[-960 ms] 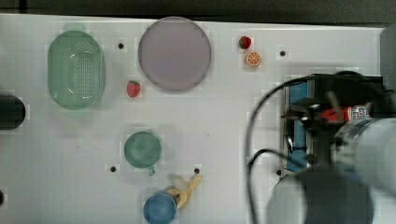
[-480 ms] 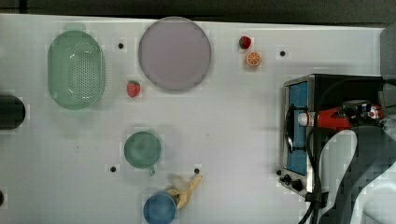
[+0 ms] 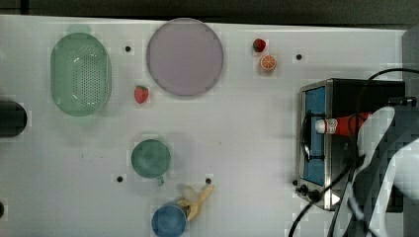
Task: Pick Ketchup from oven and place it on table.
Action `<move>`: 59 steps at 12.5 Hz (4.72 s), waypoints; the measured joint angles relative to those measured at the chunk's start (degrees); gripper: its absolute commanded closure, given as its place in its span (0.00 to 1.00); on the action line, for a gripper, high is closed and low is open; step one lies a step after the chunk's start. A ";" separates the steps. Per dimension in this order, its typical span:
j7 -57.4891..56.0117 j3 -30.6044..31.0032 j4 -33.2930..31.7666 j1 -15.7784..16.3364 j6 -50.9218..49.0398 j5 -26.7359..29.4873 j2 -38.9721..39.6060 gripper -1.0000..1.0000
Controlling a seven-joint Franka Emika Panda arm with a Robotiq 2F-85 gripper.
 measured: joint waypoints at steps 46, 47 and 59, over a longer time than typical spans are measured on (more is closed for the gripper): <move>0.00 20.41 -23.28 18.39 10.77 -1.39 2.04 0.37; 0.00 20.02 -25.51 18.29 13.74 -1.39 3.64 0.37; 0.00 20.62 -20.59 17.45 6.38 -1.10 -1.36 0.00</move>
